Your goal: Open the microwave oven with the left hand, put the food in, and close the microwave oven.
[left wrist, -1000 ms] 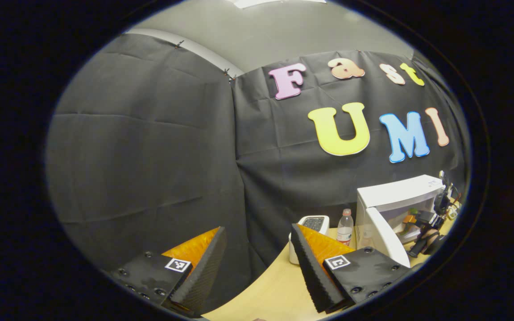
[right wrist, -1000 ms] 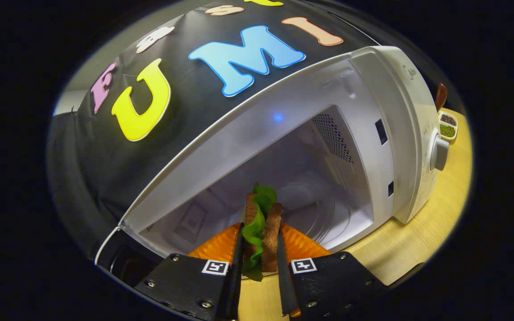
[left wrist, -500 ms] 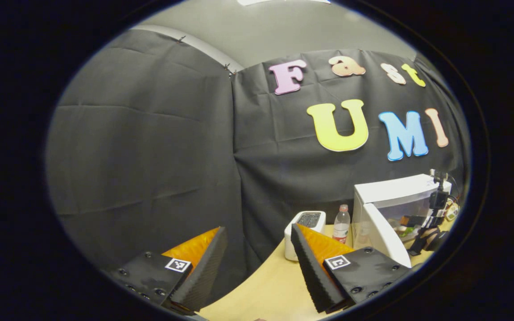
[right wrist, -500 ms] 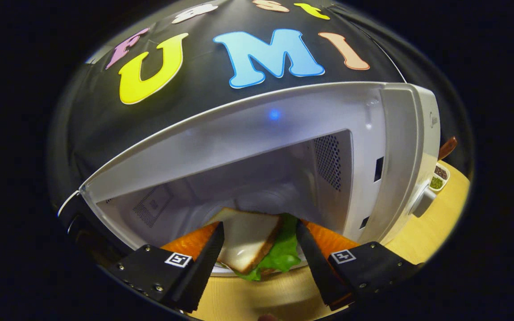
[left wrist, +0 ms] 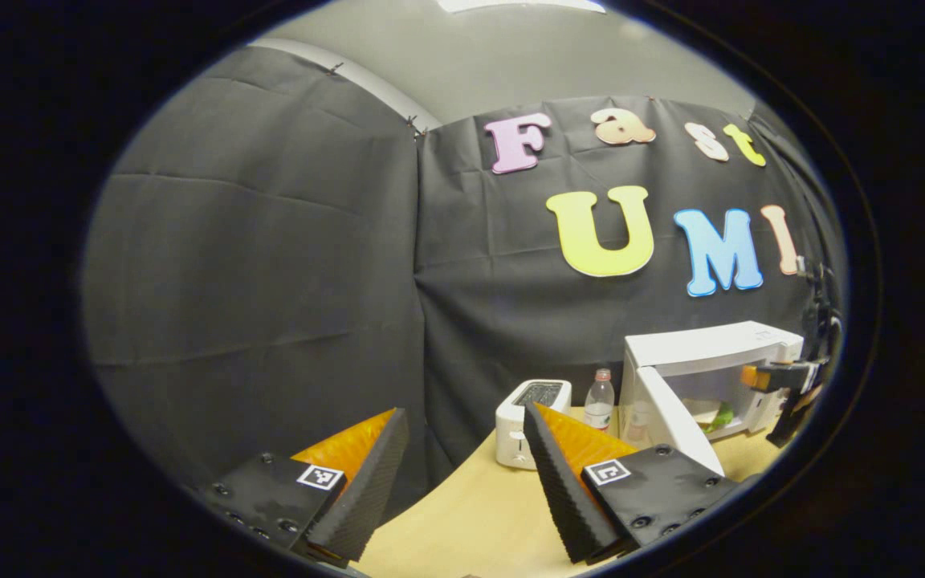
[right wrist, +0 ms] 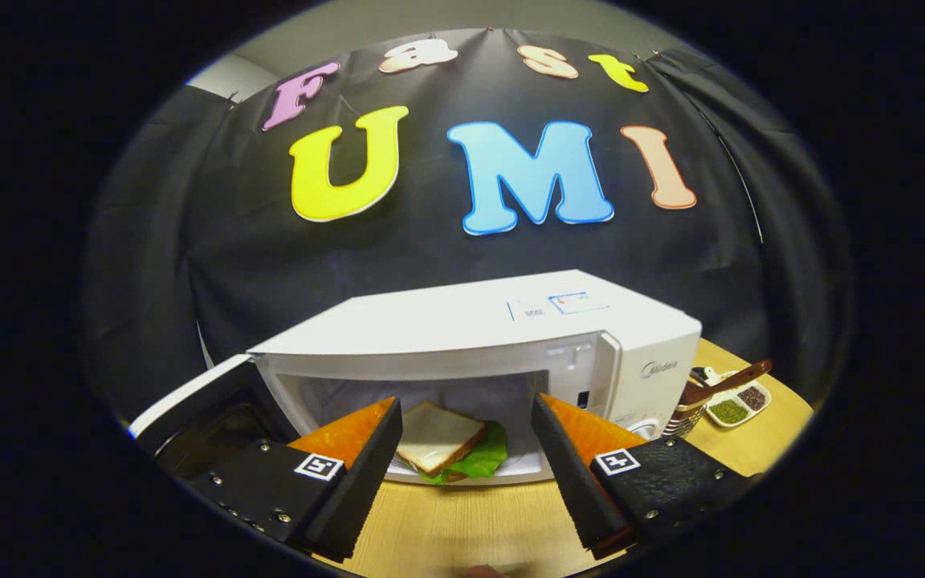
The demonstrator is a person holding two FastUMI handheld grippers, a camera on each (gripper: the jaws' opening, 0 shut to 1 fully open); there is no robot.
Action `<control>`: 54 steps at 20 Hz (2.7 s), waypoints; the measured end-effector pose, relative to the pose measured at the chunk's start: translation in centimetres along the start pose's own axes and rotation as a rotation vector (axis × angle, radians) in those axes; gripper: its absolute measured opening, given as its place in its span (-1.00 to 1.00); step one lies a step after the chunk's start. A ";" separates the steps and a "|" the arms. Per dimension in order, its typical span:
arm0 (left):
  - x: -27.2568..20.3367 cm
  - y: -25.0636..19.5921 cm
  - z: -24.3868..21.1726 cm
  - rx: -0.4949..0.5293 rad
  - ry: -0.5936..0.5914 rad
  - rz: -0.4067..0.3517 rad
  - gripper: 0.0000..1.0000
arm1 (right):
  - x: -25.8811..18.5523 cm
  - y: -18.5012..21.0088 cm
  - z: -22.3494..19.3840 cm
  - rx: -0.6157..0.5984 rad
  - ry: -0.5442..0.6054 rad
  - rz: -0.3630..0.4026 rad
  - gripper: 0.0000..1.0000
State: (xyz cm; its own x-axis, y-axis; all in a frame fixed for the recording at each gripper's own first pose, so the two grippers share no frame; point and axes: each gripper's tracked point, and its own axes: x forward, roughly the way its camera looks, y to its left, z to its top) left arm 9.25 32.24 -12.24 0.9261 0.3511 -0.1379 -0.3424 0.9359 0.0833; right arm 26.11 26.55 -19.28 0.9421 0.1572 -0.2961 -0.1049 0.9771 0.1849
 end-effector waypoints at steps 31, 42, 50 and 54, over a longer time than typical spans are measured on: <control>-4.6 -6.5 -13.1 -0.118 0.227 -0.136 -0.34 | -22.7 -8.2 15.9 -0.004 -0.266 0.002 0.96; -5.4 -11.5 -13.2 -0.021 0.221 -0.279 -0.88 | -23.2 -8.1 16.2 -0.006 -0.287 -0.004 0.96; -5.7 -16.9 -12.7 -0.043 0.238 -0.426 -0.85 | -22.4 -9.6 14.4 0.010 -0.236 -0.062 0.96; -5.3 -20.4 -11.7 -0.036 0.224 -0.518 -0.87 | -22.3 -10.3 13.9 0.016 -0.222 -0.093 0.96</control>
State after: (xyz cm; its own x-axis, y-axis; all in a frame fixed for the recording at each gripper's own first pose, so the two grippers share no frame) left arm 9.47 11.60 -24.76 0.9198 -0.1602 -0.3581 0.1392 0.9867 -0.0838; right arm 10.59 10.95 -1.59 0.9946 0.0299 -0.0993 -0.0114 0.9833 0.1819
